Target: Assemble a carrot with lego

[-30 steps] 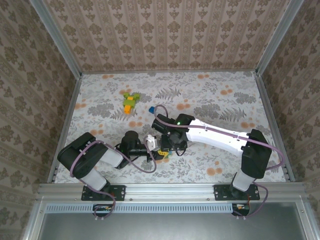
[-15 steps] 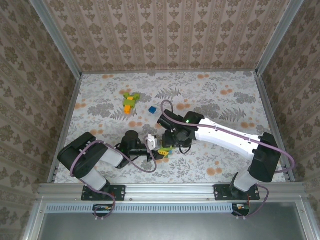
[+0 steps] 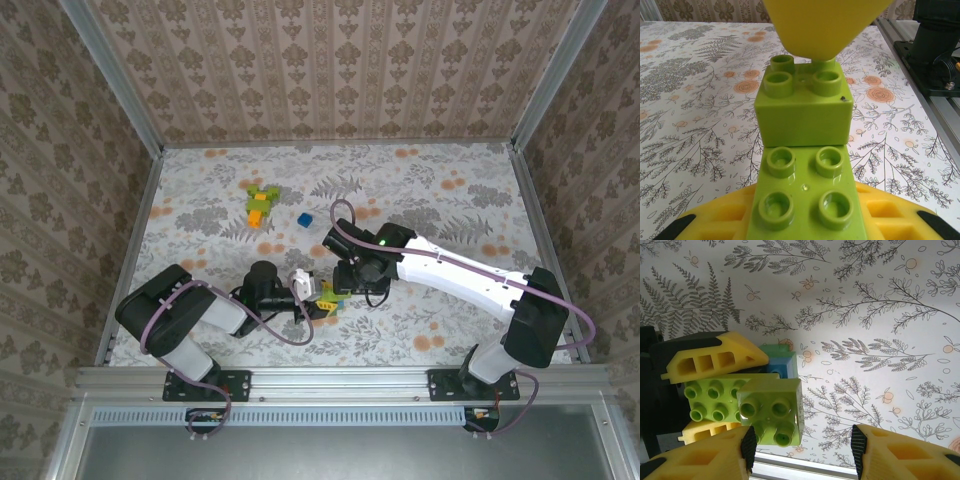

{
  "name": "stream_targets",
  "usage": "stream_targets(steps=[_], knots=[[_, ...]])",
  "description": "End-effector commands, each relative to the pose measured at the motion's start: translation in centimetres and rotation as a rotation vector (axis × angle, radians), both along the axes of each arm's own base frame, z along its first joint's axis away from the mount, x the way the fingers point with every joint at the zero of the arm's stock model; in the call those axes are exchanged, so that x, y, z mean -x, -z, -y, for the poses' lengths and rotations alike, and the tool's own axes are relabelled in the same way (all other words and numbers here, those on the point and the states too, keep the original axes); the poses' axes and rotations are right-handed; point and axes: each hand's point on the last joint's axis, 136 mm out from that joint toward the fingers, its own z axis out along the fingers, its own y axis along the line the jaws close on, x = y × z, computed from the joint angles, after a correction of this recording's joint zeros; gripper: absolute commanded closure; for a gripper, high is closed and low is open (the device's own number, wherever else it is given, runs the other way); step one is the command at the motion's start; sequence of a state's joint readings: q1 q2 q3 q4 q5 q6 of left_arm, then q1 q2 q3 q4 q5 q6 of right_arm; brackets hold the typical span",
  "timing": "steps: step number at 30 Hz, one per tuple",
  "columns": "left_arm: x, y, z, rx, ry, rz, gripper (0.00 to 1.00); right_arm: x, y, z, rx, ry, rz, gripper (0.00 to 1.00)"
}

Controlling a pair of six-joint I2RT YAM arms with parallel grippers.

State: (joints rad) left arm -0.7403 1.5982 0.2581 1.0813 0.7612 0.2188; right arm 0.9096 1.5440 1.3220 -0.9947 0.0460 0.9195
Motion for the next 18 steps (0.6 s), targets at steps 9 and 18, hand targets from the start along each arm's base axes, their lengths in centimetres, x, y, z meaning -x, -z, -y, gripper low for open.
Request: stream_targets(steps=[9,18], knots=[[0.3,3.7,-0.9,-0.126,-0.032,-0.080,0.69,0.0,1.0,0.8,0.052,-0.007,-0.011,0.45],[0.3,3.8,-0.9,-0.130,-0.032,-0.079,0.70,-0.3,1.4,0.6,0.066,-0.018,-0.018,0.46]])
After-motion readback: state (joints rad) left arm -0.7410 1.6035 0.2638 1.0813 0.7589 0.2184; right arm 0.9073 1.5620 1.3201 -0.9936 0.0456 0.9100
